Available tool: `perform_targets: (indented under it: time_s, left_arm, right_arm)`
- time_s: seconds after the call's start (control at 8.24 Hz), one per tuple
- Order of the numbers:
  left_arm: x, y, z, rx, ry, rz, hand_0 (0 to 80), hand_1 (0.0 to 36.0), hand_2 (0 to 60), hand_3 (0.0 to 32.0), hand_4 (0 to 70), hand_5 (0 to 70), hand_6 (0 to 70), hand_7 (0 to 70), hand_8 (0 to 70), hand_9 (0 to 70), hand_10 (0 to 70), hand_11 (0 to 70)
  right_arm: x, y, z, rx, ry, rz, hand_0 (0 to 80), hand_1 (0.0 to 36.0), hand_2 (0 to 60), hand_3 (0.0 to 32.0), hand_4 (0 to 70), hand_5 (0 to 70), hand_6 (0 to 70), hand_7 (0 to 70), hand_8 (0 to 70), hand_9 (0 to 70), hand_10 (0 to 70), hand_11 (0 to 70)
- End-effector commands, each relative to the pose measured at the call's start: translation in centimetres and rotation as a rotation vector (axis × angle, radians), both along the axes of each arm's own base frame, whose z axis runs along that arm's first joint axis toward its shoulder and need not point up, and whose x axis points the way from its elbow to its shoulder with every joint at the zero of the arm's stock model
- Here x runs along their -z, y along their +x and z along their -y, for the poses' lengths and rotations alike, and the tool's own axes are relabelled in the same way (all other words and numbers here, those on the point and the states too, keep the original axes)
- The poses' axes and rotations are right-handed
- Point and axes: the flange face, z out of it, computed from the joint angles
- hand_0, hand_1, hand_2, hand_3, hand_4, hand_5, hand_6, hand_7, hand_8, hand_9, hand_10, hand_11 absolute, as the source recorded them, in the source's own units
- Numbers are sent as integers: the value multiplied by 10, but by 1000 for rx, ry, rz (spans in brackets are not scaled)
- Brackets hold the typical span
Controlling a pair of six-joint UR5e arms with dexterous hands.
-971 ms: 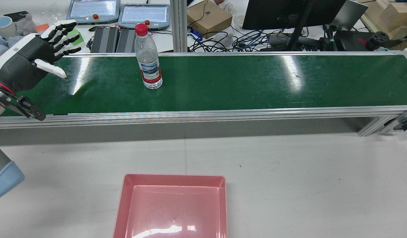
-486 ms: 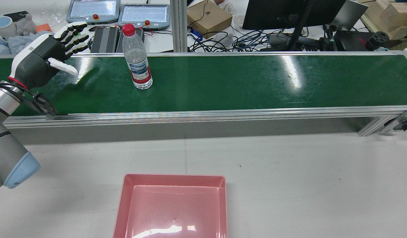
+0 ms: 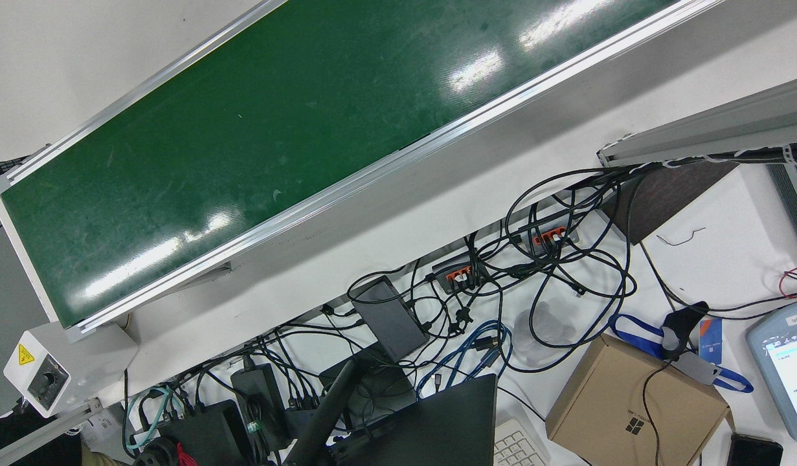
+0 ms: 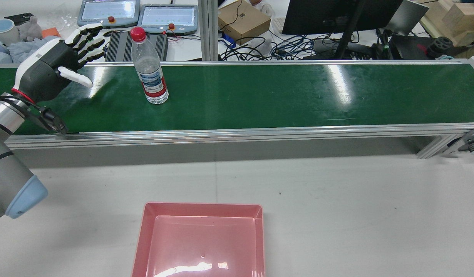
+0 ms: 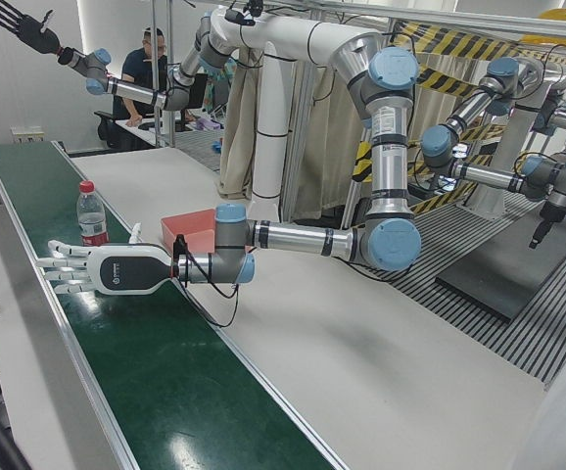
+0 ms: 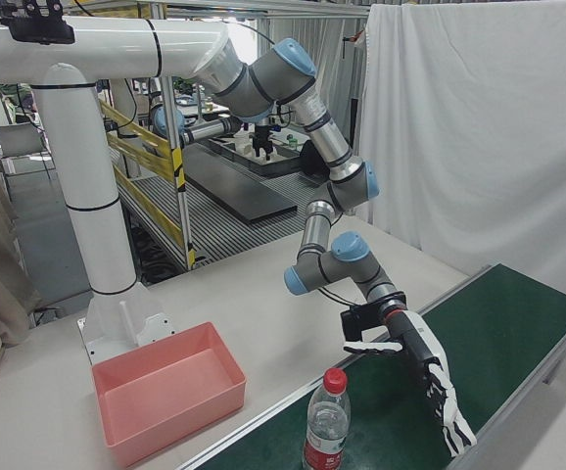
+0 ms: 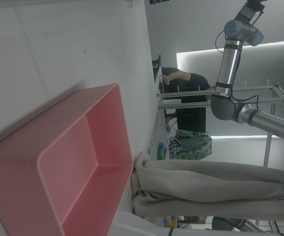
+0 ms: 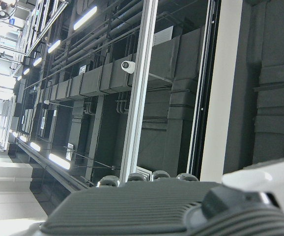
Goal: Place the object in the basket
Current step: 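Raise the left hand toward the approaching red-capped water bottle, then close the left hand fingers around the bottle on the belt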
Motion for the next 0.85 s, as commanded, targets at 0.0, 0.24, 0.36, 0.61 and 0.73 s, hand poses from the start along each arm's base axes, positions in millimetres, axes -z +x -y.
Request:
perform_targets:
  time_s: [0.0, 0.24, 0.36, 0.61, 0.73]
  left_arm:
    - [12, 2, 2, -2, 15, -11, 556, 26, 0, 108, 13, 236, 47, 29, 70, 99, 69, 115]
    - [37, 36, -3, -46, 28, -18, 558, 30, 0, 106, 16, 238, 46, 29, 66, 94, 64, 108]
    - [35, 49, -8, -63, 24, -10, 559, 30, 0, 108, 13, 238, 45, 29, 67, 94, 65, 109]
    - [34, 48, -8, -61, 22, -6, 555, 29, 0, 106, 15, 240, 49, 30, 70, 100, 70, 115]
    - [34, 48, -7, -62, 22, -7, 555, 31, 0, 94, 48, 247, 59, 39, 96, 118, 76, 123]
  right_arm:
    - [0, 0, 0, 0, 1, 0, 0, 0, 0, 0, 0, 0, 0, 0, 0, 0, 0, 0]
    - [0, 0, 0, 0, 0, 0, 0, 0, 0, 0, 0, 0, 0, 0, 0, 0, 0, 0]
    - [0, 0, 0, 0, 0, 0, 0, 0, 0, 0, 0, 0, 0, 0, 0, 0, 0, 0]
    - [0, 0, 0, 0, 1, 0, 0, 0, 0, 0, 0, 0, 0, 0, 0, 0, 0, 0]
    - [0, 0, 0, 0, 0, 0, 0, 0, 0, 0, 0, 0, 0, 0, 0, 0, 0, 0]
